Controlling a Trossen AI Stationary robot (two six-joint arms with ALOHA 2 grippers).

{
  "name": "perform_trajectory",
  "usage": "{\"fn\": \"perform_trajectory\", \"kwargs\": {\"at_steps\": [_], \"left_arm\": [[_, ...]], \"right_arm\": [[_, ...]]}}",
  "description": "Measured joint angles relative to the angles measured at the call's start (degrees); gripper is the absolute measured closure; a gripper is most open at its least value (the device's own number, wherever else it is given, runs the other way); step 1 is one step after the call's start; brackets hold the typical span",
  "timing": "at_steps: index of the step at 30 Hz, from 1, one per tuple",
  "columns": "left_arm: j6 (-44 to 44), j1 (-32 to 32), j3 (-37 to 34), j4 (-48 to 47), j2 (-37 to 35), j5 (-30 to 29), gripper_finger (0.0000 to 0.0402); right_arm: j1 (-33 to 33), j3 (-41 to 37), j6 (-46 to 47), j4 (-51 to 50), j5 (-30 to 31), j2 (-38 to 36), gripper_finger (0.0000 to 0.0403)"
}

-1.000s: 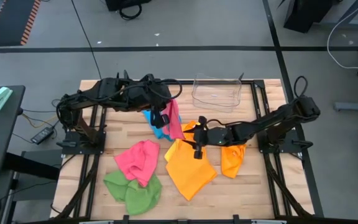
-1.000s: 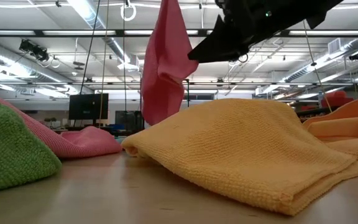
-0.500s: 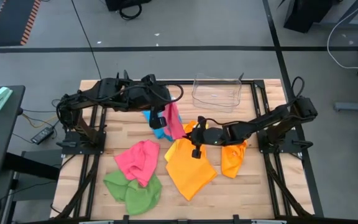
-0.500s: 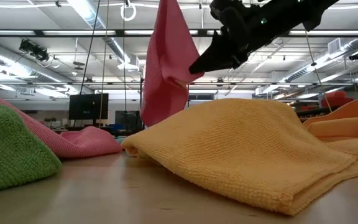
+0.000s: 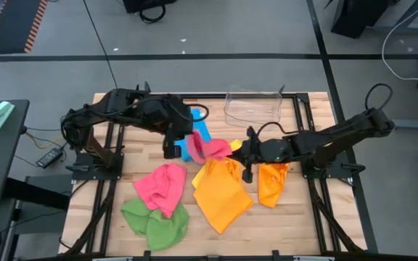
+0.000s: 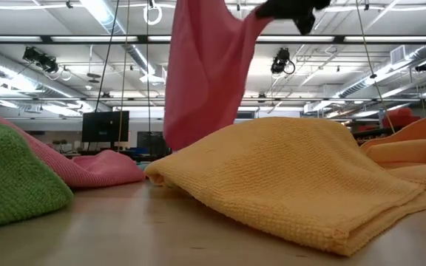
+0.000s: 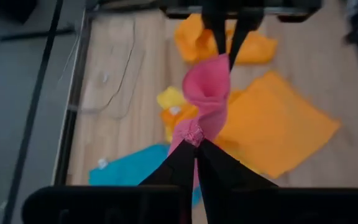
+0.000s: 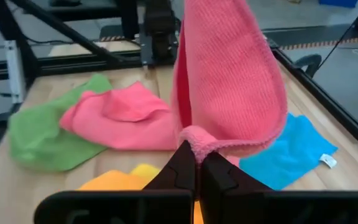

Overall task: Fold microfiber towels
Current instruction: Fold the top pink microfiber cloth

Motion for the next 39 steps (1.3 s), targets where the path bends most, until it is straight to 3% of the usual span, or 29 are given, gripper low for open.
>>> {"fn": "perform_trajectory", "kwargs": {"at_steps": [6, 10, 16, 23, 29, 34, 39], "left_arm": [[1.0, -2.7, 0.0, 2.5, -2.2, 2.5, 0.0395], [-0.1, -5.8, 0.0, 4.2, -2.9, 3.5, 0.0377], [-3.6, -11.4, 0.1, 5.7, -3.8, 3.8, 0.0371], [-7.3, -16.1, 0.1, 5.7, -2.9, 3.7, 0.0393], [-8.5, -19.8, 0.0, 5.4, 0.2, 3.6, 0.0372], [-10.6, -21.3, 0.0, 1.4, 3.2, 3.7, 0.0377], [-11.5, -21.4, -1.7, -3.9, 5.7, 0.5, 0.0395]], "right_arm": [[3.8, 11.5, -1.5, -13.3, -0.1, 2.5, 0.0396], [7.1, 18.1, -2.2, -19.3, -0.1, 4.1, 0.0396], [12.3, 23.9, -3.0, -22.6, -0.8, 4.2, 0.0396], [15.8, 24.6, 0.5, -23.6, -9.9, 4.1, 0.0393], [18.8, 24.6, 1.4, -24.7, -13.6, 4.1, 0.0385], [19.6, 24.6, 1.2, -29.2, -13.1, 4.1, 0.0384], [17.3, 24.6, 3.7, -37.5, -6.9, 4.2, 0.0387]]}}
